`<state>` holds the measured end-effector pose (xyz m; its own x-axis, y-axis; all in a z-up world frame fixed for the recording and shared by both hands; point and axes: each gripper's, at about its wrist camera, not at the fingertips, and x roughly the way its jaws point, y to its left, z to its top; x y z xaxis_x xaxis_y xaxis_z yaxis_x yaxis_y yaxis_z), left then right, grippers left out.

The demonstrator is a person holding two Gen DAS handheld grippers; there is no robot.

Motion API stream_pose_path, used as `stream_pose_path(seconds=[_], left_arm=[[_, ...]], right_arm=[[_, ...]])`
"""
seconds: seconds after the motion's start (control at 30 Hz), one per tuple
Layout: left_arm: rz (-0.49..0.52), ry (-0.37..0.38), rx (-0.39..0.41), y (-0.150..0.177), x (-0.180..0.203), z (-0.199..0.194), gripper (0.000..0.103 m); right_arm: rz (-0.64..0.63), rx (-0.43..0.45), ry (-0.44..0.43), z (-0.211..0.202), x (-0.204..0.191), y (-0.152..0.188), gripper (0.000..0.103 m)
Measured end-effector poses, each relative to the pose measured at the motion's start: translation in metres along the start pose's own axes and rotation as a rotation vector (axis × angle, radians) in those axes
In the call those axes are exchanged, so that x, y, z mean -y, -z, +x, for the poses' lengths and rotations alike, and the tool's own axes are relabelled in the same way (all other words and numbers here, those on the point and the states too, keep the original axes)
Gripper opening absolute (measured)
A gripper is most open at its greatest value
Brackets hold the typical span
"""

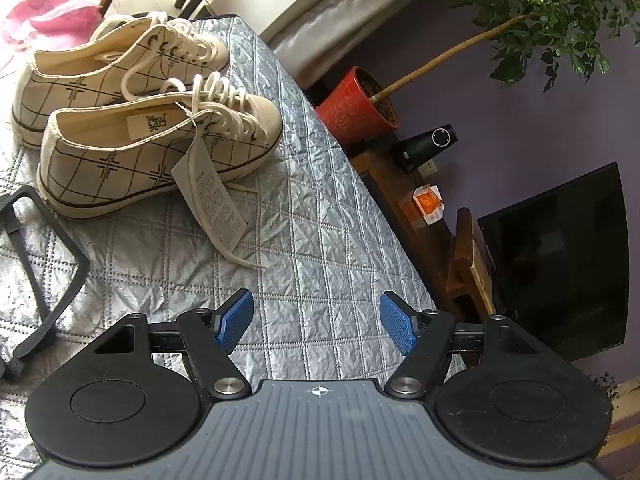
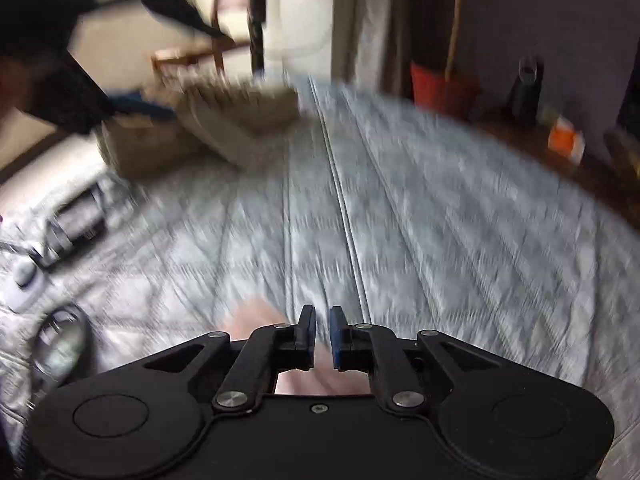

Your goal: Fold clothes

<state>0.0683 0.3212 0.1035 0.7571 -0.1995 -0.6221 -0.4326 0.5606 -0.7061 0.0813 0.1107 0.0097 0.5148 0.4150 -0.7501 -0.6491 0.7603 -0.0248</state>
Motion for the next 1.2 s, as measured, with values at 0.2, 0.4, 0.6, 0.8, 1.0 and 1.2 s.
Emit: stream_pose_path(seconds=[0.2,0.4,0.6,0.8,1.0,1.2], left_arm=[[-0.01,0.001,0.004,0.0,0.0,0.001,0.075],[0.016,-0.004,-0.005,0.004,0.004,0.004,0.075],[0.018,-0.005,-0.006,0.005,0.005,0.007,0.075],[0.023,-0.005,-0.01,0.006,0.006,0.008,0.075],[0.032,-0.009,-0.013,0.008,0.007,0.011,0.075],[0.048,-0.013,-0.016,0.01,0.009,0.013,0.075]], right_arm=[[-0.014,0.021,-0.096,-0.019,-0.007,0.007,0.042],[-0.011,0.01,-0.084,-0.018,-0.013,0.01,0.043],[0.006,-0.044,-0.113,0.0,-0.008,0.017,0.038],[0.01,0.017,-0.088,-0.01,-0.005,0.013,0.003],[-0.029,0.052,-0.047,-0.009,-0.005,-0.004,0.003],[-0.048,0.001,-0.039,0.018,-0.003,0.0,0.009]])
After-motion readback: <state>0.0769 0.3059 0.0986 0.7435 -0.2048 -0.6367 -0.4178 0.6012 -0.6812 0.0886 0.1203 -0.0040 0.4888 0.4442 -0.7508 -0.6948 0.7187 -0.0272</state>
